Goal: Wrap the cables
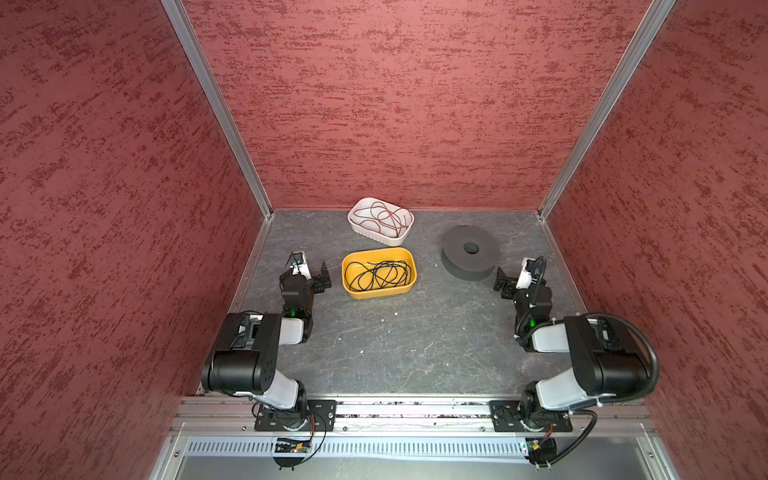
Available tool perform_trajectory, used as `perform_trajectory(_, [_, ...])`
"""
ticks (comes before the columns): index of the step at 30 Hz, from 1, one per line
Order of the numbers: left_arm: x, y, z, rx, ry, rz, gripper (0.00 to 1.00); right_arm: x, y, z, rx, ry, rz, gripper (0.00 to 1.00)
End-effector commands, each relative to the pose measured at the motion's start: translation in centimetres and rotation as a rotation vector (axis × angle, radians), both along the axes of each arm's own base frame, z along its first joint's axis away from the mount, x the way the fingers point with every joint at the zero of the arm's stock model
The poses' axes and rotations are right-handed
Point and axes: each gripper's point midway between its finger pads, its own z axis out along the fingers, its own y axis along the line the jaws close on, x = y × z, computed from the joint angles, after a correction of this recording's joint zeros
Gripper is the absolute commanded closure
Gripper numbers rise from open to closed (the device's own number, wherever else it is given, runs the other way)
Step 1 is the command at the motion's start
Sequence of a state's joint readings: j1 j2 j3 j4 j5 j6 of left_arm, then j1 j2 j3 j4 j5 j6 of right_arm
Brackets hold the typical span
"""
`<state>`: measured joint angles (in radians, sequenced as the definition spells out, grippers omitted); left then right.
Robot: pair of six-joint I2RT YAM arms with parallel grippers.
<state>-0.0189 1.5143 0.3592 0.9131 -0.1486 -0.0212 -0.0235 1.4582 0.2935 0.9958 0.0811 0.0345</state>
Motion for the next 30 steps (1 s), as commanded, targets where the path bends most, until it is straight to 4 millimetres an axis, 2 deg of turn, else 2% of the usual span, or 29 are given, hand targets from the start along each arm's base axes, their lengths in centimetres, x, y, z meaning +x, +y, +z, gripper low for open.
perform_trajectory(1, [0.0, 0.1, 0.6, 0.025, -0.008, 0.012, 0.01, 0.4, -1.0, 4.4, -0.040, -0.040, -0.106, 0.01])
perform_trajectory(3, [0.0, 0.1, 0.6, 0.025, -0.009, 0.012, 0.01, 0.1, -1.7, 6.3, 0.049, -0.061, -0.165, 0.01])
perform_trajectory(6, [0.1, 0.2, 0.7, 0.021, -0.006, 0.013, 0.01, 0.4, -0.2, 8.4, 0.133, -0.070, -0.096, 0.01])
perform_trajectory(9, [0.8, -0.5, 2.1, 0.056, 0.064, 0.001, 0.01, 1.3, 2.2, 8.9, 0.169, 0.021, -0.017, 0.01])
perform_trajectory(12, [1.7, -0.3, 3.6, 0.052, 0.112, 0.021, 0.00, 1.8, 4.4, 9.5, 0.175, 0.061, 0.063, 0.01])
perform_trajectory(16, [2.2, -1.3, 3.8, -0.082, 0.251, 0.013, 0.00, 2.5, 7.2, 10.5, 0.252, 0.121, 0.135, 0.01])
perform_trajectory(19, [2.0, -3.2, 4.7, -0.156, 0.347, -0.010, 0.00, 3.3, 10.5, 10.8, 0.263, 0.227, 0.218, 0.01])
perform_trajectory(23, [0.6, -6.9, 6.2, -0.214, 0.457, -0.114, 0.00, 4.0, 16.0, 10.6, 0.226, 0.336, 0.332, 0.01])
perform_trajectory(26, [-0.6, -9.1, 7.2, -0.264, 0.539, -0.194, 0.00, 4.5, 20.0, 9.5, 0.207, 0.424, 0.412, 0.01])
perform_trajectory(30, [-2.3, -11.2, 8.1, -0.355, 0.621, -0.283, 0.00, 4.9, 24.7, 8.3, 0.140, 0.507, 0.488, 0.01])
